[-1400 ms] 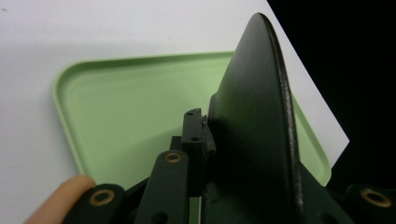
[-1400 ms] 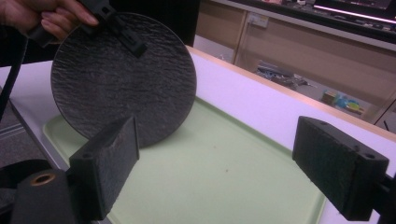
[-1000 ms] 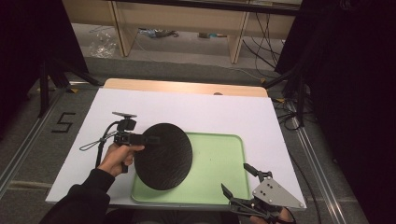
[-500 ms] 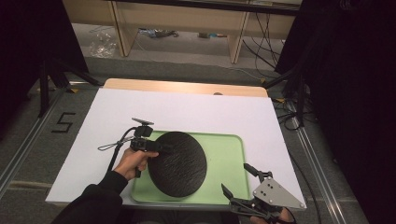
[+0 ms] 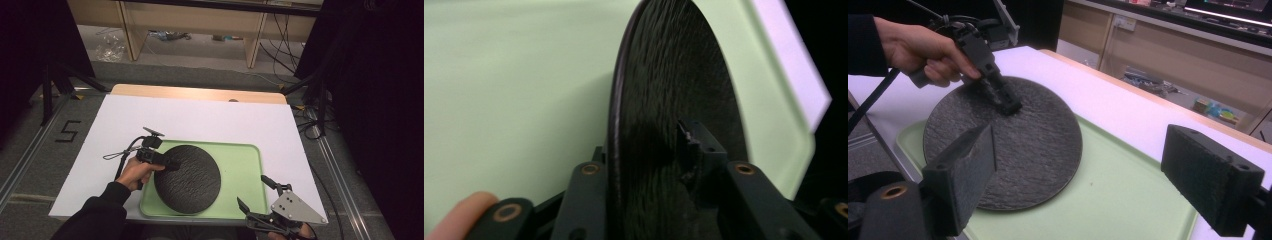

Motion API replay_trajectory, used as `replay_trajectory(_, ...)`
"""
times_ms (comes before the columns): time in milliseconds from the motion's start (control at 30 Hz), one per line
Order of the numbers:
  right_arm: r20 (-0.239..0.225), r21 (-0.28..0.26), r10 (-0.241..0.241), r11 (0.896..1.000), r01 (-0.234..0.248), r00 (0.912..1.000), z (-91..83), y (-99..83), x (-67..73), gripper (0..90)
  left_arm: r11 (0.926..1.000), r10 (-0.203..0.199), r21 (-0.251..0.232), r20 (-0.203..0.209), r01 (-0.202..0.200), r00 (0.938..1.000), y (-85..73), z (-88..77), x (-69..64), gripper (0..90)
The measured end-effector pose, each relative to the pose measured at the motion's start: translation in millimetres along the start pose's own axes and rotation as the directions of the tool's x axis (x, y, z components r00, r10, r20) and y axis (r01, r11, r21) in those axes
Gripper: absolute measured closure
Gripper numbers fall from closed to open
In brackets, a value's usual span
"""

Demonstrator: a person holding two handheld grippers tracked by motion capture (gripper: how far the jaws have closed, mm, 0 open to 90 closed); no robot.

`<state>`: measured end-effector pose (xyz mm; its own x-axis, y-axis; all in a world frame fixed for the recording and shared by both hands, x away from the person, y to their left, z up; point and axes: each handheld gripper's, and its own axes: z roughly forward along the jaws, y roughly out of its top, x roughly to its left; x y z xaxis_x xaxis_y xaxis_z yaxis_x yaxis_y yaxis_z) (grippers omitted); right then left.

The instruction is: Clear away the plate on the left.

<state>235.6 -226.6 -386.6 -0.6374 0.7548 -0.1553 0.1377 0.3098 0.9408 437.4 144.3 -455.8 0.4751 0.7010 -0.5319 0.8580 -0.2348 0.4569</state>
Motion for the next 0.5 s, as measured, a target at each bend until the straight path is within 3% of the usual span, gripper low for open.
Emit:
replay_trajectory(67,0.0,0.0,0.0,1.0,0.0,1.0,-0.1,0.0,-0.1,15.4,1.0,0.007,0.003,-0.007,-0.007,1.0,-0.4,-3.5,3.7,66.5)
replay_trajectory(100,0.0,0.0,-0.001,1.0,0.001,1.0,-0.1,-0.1,-0.2,15.4,0.9998,-0.02,-0.009,0.003,0.02,0.9998,-2.4,-5.9,6.8,67.0)
replay_trajectory(133,-0.002,0.0,-0.001,1.0,0.001,1.0,0.3,-0.1,-0.2,15.4,0.9999,-0.008,0.007,0.002,0.008,1.0,-3.2,-6.8,8.6,66.9)
replay_trajectory(200,0.002,0.0,0.002,1.0,-0.002,1.0,0.8,-0.1,0.4,15.4,0.9999,0.003,0.017,-0.012,-0.003,0.9999,-2.8,-5.0,8.5,65.4)
replay_trajectory(267,-0.006,0.01,0.008,1.0,-0.008,0.9999,0.1,0.1,1.0,15.4,0.9998,-0.016,0.01,-0.02,0.016,0.9997,-2.9,-3.2,6.5,62.9)
replay_trajectory(300,-0.007,0.008,0.01,1.0,-0.009,0.9999,-0.5,0.1,1.0,15.4,0.9981,0.031,0.055,-0.036,-0.029,0.9989,-3.1,-4.4,9.2,61.9)
replay_trajectory(433,-0.007,0.009,0.01,1.0,-0.01,0.9999,-0.7,-0.1,0.6,15.4,0.9973,0.034,0.066,-0.046,-0.031,0.9984,-4.3,-5.9,7.0,59.9)
replay_trajectory(467,-0.009,0.009,0.01,1.0,-0.01,0.9999,-0.8,-0.1,0.8,15.4,0.994,0.069,0.092,-0.1,-0.06,0.9926,-3.9,-6.8,5.1,58.6)
replay_trajectory(500,-0.008,0.01,0.01,1.0,-0.01,0.9999,-0.9,0.0,0.7,15.4,0.9919,0.076,0.11,-0.106,-0.064,0.9914,-4.1,-6.6,4.8,57.4)
